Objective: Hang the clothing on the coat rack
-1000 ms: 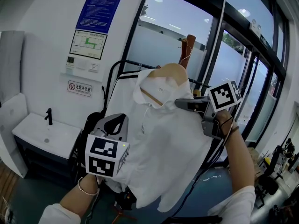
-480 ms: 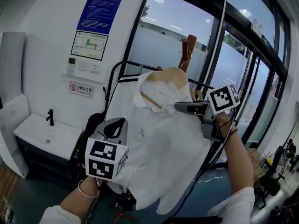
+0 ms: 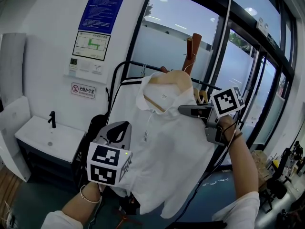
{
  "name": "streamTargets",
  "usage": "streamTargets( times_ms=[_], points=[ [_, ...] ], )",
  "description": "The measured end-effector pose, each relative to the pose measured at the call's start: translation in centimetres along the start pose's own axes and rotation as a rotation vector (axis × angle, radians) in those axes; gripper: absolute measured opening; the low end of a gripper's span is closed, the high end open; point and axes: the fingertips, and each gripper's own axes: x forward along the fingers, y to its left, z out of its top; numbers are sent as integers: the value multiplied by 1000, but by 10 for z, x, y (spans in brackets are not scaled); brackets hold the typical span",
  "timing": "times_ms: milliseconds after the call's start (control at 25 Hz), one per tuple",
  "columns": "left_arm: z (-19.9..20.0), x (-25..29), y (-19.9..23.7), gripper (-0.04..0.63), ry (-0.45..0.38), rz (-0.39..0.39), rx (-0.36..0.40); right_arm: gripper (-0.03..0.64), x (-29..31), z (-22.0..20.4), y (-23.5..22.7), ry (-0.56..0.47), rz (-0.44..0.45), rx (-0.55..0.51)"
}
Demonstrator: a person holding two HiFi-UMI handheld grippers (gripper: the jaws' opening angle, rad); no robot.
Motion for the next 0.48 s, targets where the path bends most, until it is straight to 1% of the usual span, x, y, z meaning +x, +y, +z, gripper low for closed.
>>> streamTargets(
  times_ms=[200, 400, 480],
  points=[
    [-4, -2, -4, 8, 10, -3, -3, 31, -3, -4, -2, -19, -13, 1],
    [-8, -4, -8, 8, 18, -8, -8, 31, -1, -8, -6, -22, -84, -44],
    [-12, -5, -11, 8, 30, -12, -12, 31, 0, -10, -6, -25, -99, -51]
  ],
)
